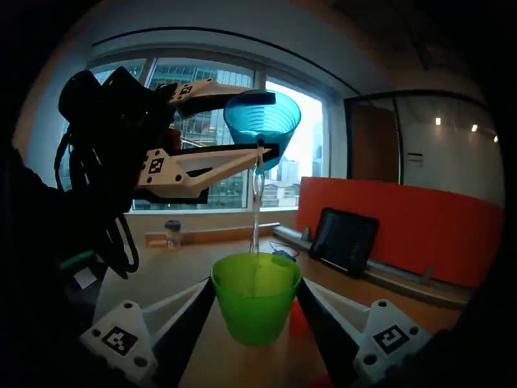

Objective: Pour water

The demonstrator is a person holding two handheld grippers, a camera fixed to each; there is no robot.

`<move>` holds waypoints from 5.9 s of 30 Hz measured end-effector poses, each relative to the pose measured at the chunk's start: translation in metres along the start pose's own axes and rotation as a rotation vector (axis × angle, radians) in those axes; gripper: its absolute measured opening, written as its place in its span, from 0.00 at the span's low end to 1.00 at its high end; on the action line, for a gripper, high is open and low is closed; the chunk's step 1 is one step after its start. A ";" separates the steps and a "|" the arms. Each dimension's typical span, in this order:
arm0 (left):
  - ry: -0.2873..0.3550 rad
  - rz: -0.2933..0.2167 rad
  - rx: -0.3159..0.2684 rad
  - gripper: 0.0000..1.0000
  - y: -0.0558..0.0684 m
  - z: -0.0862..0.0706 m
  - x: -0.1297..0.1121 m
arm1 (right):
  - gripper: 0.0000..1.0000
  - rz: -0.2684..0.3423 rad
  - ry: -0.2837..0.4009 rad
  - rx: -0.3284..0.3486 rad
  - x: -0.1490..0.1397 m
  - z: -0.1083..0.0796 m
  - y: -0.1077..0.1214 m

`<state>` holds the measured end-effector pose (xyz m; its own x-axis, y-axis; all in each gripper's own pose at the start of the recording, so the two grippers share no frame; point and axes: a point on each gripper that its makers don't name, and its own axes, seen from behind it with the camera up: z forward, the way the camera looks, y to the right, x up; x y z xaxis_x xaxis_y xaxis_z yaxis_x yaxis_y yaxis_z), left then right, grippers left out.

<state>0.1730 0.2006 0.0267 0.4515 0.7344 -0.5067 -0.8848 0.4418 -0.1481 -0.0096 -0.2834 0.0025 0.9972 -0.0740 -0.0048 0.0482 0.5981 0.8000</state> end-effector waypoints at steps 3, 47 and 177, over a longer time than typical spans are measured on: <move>0.000 0.010 -0.004 0.87 0.001 0.000 0.000 | 0.90 0.001 0.003 -0.001 0.001 -0.001 0.001; 0.012 0.217 -0.003 0.87 -0.013 0.005 0.016 | 0.90 0.003 0.023 -0.006 0.004 -0.005 0.006; -0.105 -0.931 -0.033 0.88 -0.024 0.001 -0.034 | 0.91 0.003 0.071 -0.042 0.020 -0.020 0.012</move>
<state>0.1788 0.1660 0.0480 0.9864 0.1357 -0.0932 -0.1640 0.8614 -0.4807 0.0121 -0.2618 -0.0004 0.9988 -0.0161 -0.0460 0.0459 0.6316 0.7739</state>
